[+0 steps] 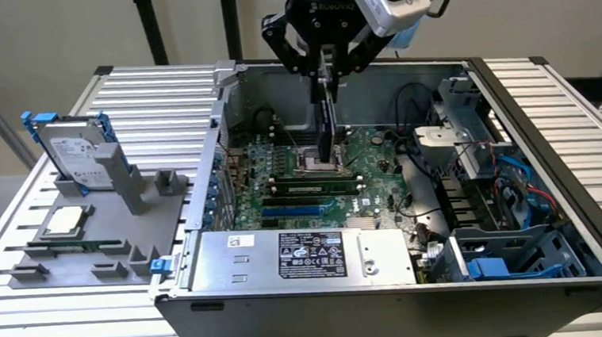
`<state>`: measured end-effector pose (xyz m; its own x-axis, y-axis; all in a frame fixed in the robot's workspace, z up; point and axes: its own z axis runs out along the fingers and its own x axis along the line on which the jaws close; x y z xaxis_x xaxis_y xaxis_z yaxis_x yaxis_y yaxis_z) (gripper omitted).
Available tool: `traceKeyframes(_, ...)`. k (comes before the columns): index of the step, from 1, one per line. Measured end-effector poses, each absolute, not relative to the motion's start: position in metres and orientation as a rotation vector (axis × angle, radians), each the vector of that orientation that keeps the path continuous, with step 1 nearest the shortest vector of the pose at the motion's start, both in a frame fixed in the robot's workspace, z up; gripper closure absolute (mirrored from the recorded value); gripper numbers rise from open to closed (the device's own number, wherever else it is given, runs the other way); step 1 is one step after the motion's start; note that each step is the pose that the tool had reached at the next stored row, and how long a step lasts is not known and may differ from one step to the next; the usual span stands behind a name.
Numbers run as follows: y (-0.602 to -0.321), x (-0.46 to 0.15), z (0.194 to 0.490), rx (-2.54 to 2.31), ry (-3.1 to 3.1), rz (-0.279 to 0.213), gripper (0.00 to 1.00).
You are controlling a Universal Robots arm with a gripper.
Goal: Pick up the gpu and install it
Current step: 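Pick up the gpu and move the gpu toward the slot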
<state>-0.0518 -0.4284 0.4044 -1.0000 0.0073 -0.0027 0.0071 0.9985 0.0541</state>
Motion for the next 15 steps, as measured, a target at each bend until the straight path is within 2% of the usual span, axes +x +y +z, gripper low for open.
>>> traceKeyframes(15, -0.427, -0.021, 0.384, 0.012, 3.138, 0.085, 0.73)
